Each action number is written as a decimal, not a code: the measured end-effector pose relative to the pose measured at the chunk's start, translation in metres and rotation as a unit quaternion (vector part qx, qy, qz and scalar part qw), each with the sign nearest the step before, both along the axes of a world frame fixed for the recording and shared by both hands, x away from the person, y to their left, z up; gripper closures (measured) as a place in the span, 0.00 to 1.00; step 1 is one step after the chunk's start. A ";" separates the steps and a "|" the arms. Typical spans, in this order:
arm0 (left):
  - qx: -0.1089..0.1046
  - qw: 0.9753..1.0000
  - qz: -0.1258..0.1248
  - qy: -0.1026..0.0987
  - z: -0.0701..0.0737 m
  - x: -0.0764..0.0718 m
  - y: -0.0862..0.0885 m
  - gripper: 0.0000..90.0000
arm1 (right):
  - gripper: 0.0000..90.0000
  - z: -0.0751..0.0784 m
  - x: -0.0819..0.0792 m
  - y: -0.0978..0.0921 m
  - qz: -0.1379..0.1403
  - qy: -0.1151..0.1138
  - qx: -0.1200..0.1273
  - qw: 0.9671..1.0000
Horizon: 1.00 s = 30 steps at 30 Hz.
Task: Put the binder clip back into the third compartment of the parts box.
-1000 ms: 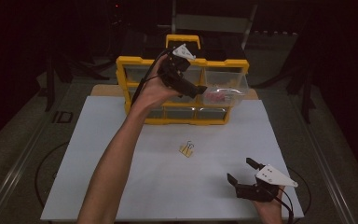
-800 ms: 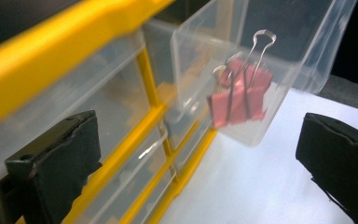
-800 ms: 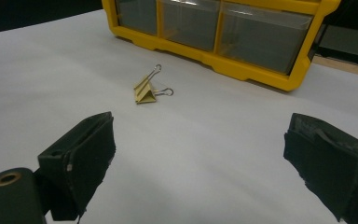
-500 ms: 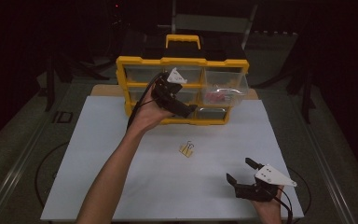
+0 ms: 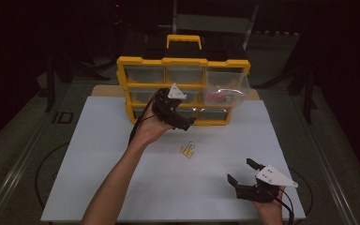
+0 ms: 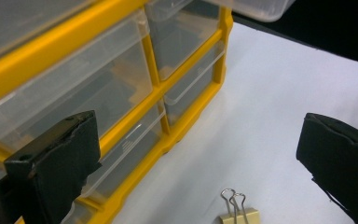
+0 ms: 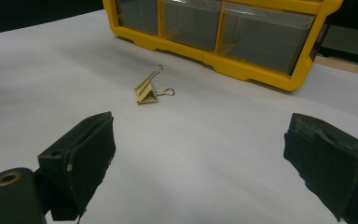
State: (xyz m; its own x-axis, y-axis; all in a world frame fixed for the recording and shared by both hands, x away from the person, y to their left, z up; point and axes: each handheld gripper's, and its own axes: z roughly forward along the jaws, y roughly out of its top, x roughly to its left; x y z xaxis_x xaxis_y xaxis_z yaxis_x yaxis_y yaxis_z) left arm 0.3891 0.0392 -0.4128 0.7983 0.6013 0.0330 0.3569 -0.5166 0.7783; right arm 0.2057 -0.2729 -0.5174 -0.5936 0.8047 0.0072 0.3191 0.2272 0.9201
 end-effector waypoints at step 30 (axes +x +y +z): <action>0.011 0.999 0.017 0.038 -0.071 -0.023 -0.001 0.00 | 0.09 0.000 0.000 0.001 0.001 -0.001 -0.003 1.000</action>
